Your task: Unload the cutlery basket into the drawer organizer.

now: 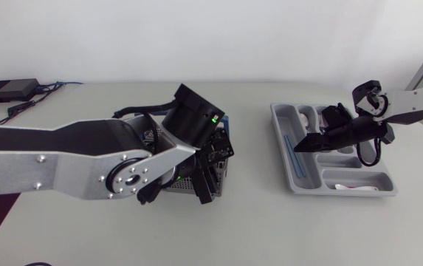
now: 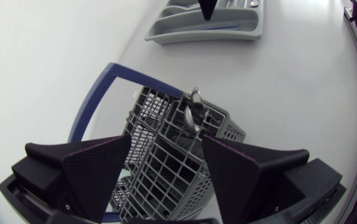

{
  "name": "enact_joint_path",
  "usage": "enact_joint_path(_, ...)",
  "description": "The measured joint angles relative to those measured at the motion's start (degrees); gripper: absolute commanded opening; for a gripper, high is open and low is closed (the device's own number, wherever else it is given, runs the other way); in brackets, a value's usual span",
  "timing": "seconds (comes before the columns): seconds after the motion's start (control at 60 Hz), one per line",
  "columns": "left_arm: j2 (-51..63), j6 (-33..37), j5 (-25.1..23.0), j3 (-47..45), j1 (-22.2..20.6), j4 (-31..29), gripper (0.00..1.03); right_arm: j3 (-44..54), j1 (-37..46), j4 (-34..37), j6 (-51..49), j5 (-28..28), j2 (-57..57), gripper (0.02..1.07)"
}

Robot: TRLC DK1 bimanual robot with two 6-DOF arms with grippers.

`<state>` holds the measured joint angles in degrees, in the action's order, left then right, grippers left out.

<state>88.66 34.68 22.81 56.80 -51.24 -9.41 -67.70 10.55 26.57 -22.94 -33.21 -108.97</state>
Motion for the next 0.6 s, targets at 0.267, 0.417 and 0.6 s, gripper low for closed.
enact_joint_path(0.267,0.0,1.5,3.3,-3.3,-1.4,5.7,0.92,7.2,0.5,-1.5,-0.7,0.1,8.8,0.88)
enact_joint_path(0.417,0.0,2.0,5.7,-3.4,-2.4,8.5,0.92,11.6,0.5,-2.4,-1.1,0.1,14.8,0.92)
enact_joint_path(0.6,0.0,3.6,6.7,-4.1,-2.8,14.8,0.92,17.4,0.0,-2.6,-1.6,-0.6,24.3,0.92)
